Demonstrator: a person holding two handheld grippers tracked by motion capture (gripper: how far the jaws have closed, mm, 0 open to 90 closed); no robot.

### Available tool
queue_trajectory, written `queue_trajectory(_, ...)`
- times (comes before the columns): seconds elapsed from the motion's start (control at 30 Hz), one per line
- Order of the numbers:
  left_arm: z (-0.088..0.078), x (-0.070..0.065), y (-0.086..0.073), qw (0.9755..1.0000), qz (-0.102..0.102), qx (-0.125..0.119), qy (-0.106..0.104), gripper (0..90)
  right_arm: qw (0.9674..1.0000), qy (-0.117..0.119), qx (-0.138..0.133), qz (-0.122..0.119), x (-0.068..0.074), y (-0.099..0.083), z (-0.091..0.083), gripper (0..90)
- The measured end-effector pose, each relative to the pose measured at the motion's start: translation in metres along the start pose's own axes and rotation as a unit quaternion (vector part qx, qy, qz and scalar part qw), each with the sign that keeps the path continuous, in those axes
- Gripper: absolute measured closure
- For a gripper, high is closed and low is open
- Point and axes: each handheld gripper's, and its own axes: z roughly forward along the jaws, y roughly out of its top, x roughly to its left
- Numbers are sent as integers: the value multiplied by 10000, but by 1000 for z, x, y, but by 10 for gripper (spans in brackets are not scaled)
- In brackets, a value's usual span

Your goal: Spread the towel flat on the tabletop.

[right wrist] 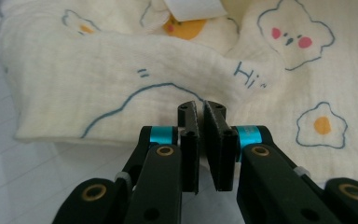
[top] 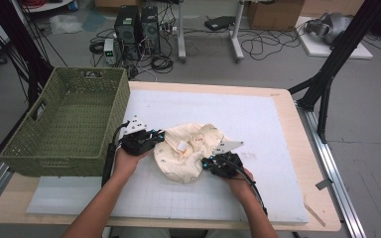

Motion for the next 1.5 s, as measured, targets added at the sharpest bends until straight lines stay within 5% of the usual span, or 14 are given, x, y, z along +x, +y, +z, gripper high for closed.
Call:
queue_trajectory(0.37,0,2,-1,10000,-25,35,67,826,9969,649,204,-393,34,-14,-21,853)
queue_trajectory(0.7,14,-6,-5,9998,-60,186,54,823,9886,1252,218,-802,74,-26,-33,846)
queue_trajectory(0.83,16,-8,-6,9996,-35,256,80,747,9897,1172,129,-810,76,-26,-34,741)
queue_trajectory(0.93,5,-2,-3,9990,-321,154,282,453,9948,743,-282,-639,68,-22,-46,533)
queue_trajectory(0.97,5,-2,-3,9990,-321,154,282,412,9948,743,-282,-639,68,-22,-46,533)
queue_trajectory(1.0,-5,1,-3,9989,-327,98,328,393,9965,407,-558,-468,60,-20,-54,457)
queue_trajectory(1.2,-25,-2,-10,9993,-49,127,345,370,9947,-269,-856,-507,38,-4,-57,415)
queue_trajectory(1.5,-29,-7,-20,9995,89,218,197,384,9903,-382,-627,-1178,35,32,-6,347)
